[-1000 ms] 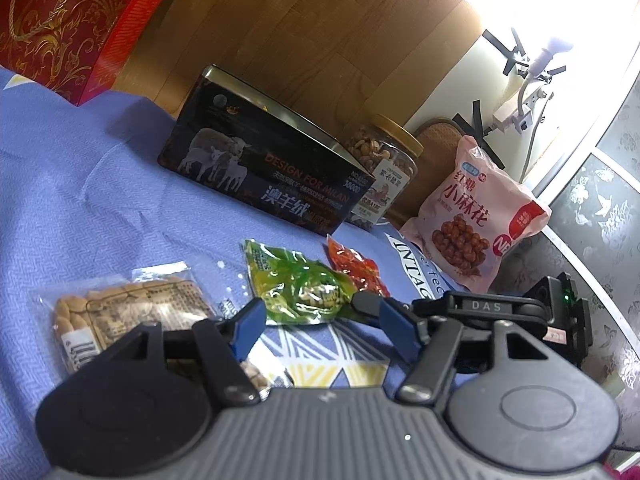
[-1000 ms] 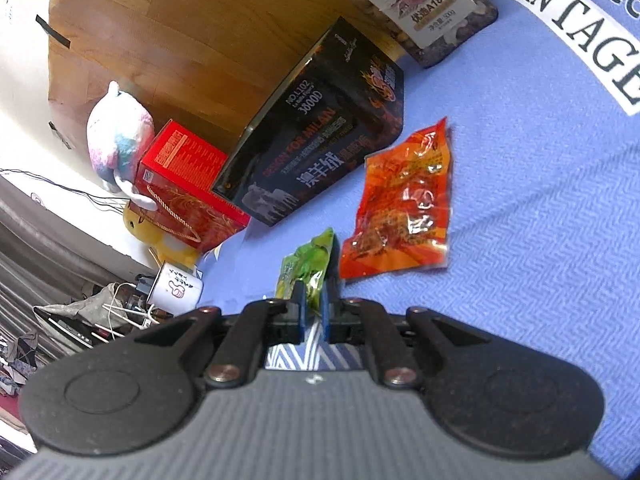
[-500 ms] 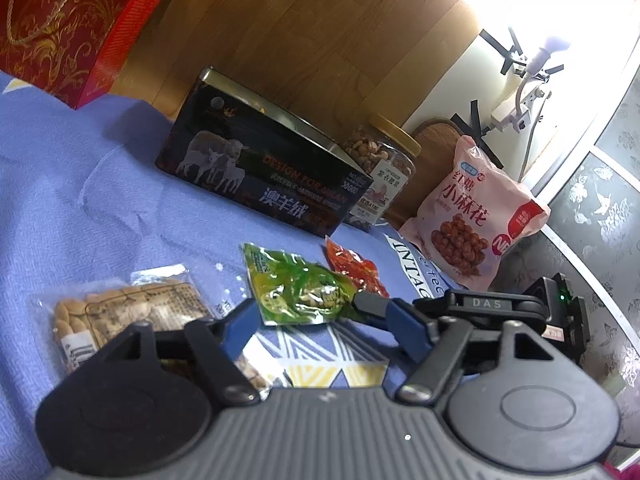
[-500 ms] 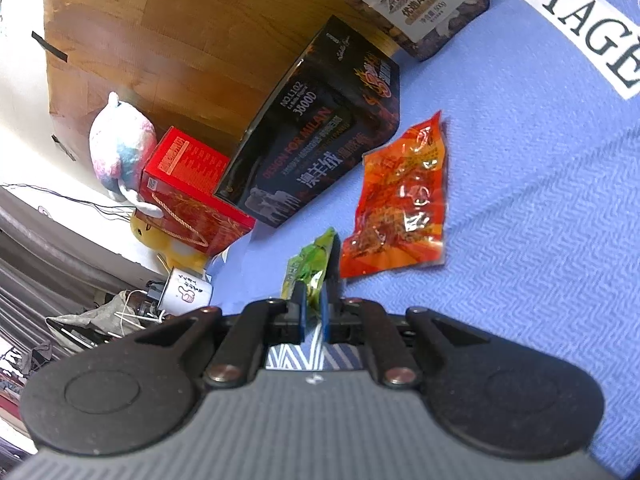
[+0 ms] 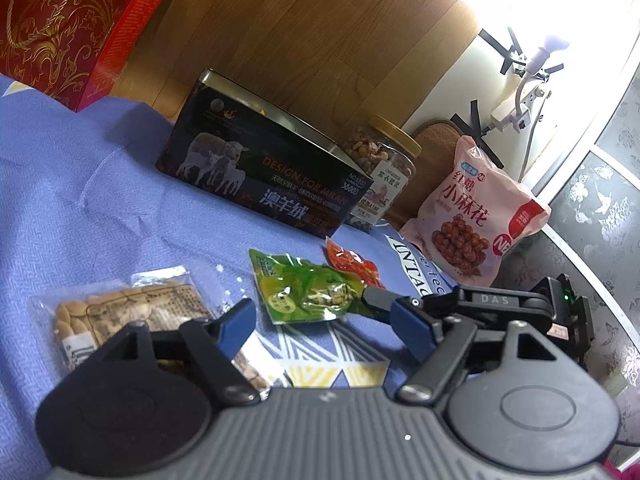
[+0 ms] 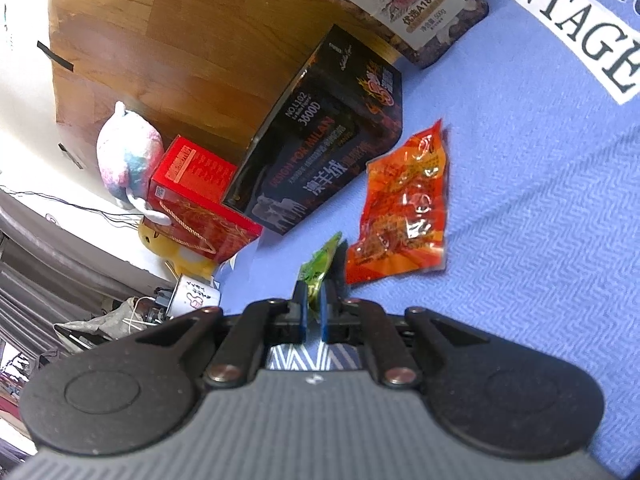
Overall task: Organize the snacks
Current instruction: 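Close both grippers on the green pack, then lift the green pack with both grippers and carry it into the tin box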
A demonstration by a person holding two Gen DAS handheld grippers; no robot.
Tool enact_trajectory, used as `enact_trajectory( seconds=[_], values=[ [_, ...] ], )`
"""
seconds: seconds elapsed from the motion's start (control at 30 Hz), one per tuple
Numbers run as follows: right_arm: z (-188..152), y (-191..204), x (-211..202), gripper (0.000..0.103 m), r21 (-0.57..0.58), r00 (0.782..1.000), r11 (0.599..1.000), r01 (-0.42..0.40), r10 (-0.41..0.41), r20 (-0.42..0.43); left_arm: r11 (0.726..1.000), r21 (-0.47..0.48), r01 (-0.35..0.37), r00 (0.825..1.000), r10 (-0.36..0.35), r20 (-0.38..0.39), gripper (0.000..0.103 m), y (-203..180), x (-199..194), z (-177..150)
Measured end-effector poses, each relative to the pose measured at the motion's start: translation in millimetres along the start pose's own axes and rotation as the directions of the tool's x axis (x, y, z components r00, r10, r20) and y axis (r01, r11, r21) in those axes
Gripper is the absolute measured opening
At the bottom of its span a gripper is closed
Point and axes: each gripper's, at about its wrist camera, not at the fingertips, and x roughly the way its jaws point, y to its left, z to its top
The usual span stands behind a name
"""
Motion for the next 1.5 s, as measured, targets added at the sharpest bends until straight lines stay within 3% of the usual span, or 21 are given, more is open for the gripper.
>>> enact_trajectory(
  seconds=[0.2,0.53,0.6,0.73,0.83,0.93,1.03,1.1,1.2,1.27,1.33,1.37,1.43,1.5],
  values=[
    [2.0,-0.5,-2.6,0.008,0.005,1.0,1.0,-0.012,0.012,0.01,1.0,0.0,-0.001,1.0,0.001,0.0,0.077,-0.5,0.2,0.0],
    [-0.8,7.6,0.2,0.008,-0.06,0.999,0.998,0.035,-0.036,-0.008,1.0,-0.018,0.014,1.0,-0.014,-0.004,0.077,3.1,0.3,3.7],
    [-0.7,5.8,1.1,0.008,-0.04,1.0,0.999,0.017,-0.018,-0.021,0.999,-0.028,0.032,0.999,-0.033,-0.019,0.078,3.0,2.3,5.9],
    [2.9,-7.0,0.5,0.007,0.068,0.998,0.997,-0.029,0.032,-0.046,0.99,-0.101,0.093,0.995,-0.097,-0.034,0.091,4.9,3.4,10.4],
    [5.0,-11.2,-3.2,0.007,0.108,0.998,0.993,-0.043,0.048,-0.044,0.975,-0.185,0.123,0.991,-0.132,-0.032,0.092,12.5,3.3,15.8],
    [2.6,6.9,-5.6,0.011,-0.029,0.999,0.999,0.038,-0.039,-0.028,0.959,-0.251,0.13,0.988,-0.145,-0.044,0.09,18.9,9.3,24.5],
    [-2.8,20.3,-4.3,0.021,-0.121,0.998,0.991,0.055,-0.057,-0.021,0.96,-0.26,0.105,0.986,-0.134,-0.096,0.081,16.8,23.9,32.8],
    [-4.6,24.2,-5.6,0.034,-0.161,0.996,0.983,0.085,-0.085,0.008,0.963,-0.25,0.099,0.982,-0.136,-0.133,0.076,13.1,35.7,35.8],
    [-3.1,22.6,-9.4,0.042,-0.163,0.993,0.98,0.115,-0.109,0.047,0.976,-0.208,0.069,0.984,-0.101,-0.148,0.074,9.1,46.5,37.5],
    [-1.4,18.0,-6.0,0.04,-0.137,0.994,0.985,0.109,-0.104,0.039,0.982,-0.182,0.043,0.983,-0.074,-0.17,0.061,9.9,53.3,35.9],
    [-1.6,18.7,1.9,0.039,-0.146,0.994,0.983,0.109,-0.105,0.035,0.979,-0.193,0.059,0.978,-0.095,-0.183,0.058,13.6,57.9,31.7],
    [-2.5,21.9,6.8,0.038,-0.167,0.994,0.98,0.108,-0.106,0.021,0.978,-0.199,0.069,0.978,-0.105,-0.178,0.058,15.1,57.5,30.6],
    [-8.2,28.8,19.4,0.024,-0.216,0.992,0.969,0.121,-0.125,-0.009,0.974,-0.213,0.079,0.979,-0.116,-0.168,0.059,17.5,55.1,30.6],
    [-10.6,33.1,21.6,0.02,-0.251,0.99,0.959,0.133,-0.138,-0.001,0.966,-0.242,0.094,0.979,-0.133,-0.154,0.061,22.1,49.7,31.7]
  ],
)
